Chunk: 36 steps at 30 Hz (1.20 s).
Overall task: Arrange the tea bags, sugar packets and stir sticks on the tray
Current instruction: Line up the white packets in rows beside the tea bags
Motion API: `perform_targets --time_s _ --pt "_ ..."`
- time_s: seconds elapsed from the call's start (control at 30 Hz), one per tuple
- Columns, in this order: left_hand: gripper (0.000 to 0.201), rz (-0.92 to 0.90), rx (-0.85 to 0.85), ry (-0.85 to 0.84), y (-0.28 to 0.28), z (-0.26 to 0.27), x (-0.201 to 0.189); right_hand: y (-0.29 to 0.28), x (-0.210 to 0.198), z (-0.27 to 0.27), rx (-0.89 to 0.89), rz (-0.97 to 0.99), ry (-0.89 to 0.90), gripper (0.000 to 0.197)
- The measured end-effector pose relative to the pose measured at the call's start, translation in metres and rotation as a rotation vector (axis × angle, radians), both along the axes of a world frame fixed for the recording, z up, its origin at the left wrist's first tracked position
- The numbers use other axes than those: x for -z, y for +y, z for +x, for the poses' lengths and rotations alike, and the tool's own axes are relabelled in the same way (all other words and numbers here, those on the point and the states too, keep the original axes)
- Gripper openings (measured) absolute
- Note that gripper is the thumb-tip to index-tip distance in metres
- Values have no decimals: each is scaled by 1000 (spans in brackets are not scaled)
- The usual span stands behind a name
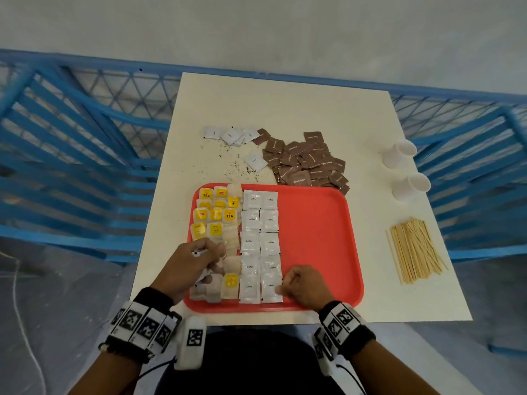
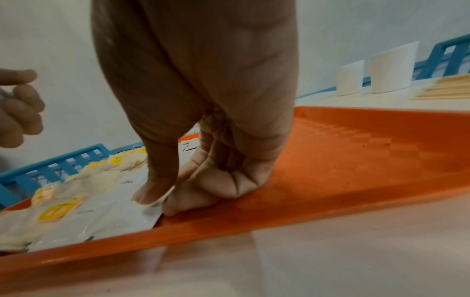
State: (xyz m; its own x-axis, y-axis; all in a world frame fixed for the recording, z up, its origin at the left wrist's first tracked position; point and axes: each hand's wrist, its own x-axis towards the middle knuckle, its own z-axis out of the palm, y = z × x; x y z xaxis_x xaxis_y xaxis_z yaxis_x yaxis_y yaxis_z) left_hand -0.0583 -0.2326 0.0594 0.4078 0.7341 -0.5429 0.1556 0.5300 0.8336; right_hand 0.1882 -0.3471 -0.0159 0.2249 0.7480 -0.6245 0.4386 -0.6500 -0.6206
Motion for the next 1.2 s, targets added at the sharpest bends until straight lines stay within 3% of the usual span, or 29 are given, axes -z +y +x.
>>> perform_targets --time_s 0.17,0.3,0.33,0.43,0.47,0.63,0.77,0.93,1.1,1.2 --pt "55 -135 -77 -179 9 2 0 -5 -2 -2 -50 23 37 15" --pt "39 -315 -140 -369 10 9 -6 0 -18 11 -44 64 23 12" --pt "41 -361 -148 -427 10 11 -8 4 -26 16 -41 86 29 11" --pt "71 -445 -119 -589 9 17 -13 23 -58 27 -22 209 11 15" --pt "71 -440 -94 -603 10 20 -15 30 -71 27 -4 269 9 14" --pt "45 -328 56 -499 6 45 -28 58 -123 7 -26 408 169 31" --pt "34 -144 177 -324 -1 63 -37 67 -129 2 46 486 244 14" --pt "44 -39 69 -222 -2 67 -35 74 -131 15 -3 490 302 12" --pt "54 20 88 -128 4 68 -33 85 -130 20 -78 494 303 19" --pt "38 31 77 -165 5 69 -31 90 -130 19 -56 470 349 22"
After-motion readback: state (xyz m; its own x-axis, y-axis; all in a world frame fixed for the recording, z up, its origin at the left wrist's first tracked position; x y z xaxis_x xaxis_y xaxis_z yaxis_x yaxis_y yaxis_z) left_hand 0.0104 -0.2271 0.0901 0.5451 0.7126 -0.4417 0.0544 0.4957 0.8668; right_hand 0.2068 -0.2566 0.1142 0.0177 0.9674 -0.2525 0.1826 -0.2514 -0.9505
